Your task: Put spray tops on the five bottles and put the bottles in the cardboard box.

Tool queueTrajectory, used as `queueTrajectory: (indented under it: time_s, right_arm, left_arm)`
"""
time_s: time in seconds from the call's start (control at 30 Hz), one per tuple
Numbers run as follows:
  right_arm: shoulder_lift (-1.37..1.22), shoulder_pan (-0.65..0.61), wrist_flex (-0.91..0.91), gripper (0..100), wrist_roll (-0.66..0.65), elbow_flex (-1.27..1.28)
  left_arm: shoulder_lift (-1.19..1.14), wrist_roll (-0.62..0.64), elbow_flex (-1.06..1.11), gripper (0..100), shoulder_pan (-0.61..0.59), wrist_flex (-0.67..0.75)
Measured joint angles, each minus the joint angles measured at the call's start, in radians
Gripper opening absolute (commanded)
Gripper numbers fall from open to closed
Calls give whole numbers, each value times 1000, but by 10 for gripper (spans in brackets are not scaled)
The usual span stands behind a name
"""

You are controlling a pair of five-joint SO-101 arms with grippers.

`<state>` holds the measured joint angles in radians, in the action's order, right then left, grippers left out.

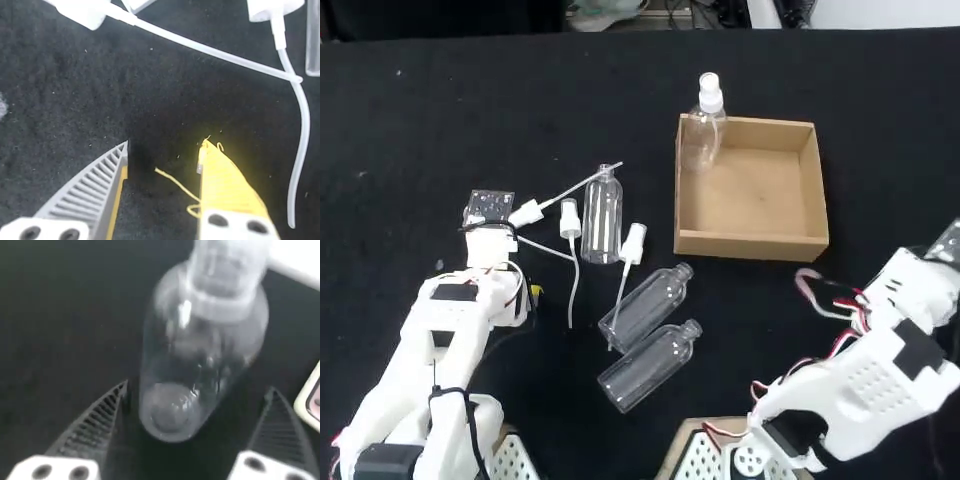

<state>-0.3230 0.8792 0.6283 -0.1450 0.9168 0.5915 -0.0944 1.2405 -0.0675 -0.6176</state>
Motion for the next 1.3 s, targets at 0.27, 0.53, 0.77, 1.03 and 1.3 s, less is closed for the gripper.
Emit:
queueTrajectory:
  time_s: [0.27, 0.53, 0.77, 1.03, 1.3]
  right_arm:
    - [80, 0, 0, 368, 0, 41]
    - [336, 0, 0, 368, 0, 190]
    - [393, 0, -153, 368, 0, 138]
    - [374, 0, -603, 371, 0, -138]
    - [367, 0, -618, 368, 0, -176]
  left_arm:
    - [0, 0, 0, 220, 0, 0]
    - [0, 0, 0, 220, 0, 3]
    - [0, 0, 0, 220, 0, 3]
    - [0, 0, 0, 220, 0, 3]
    - [0, 0, 0, 220, 0, 3]
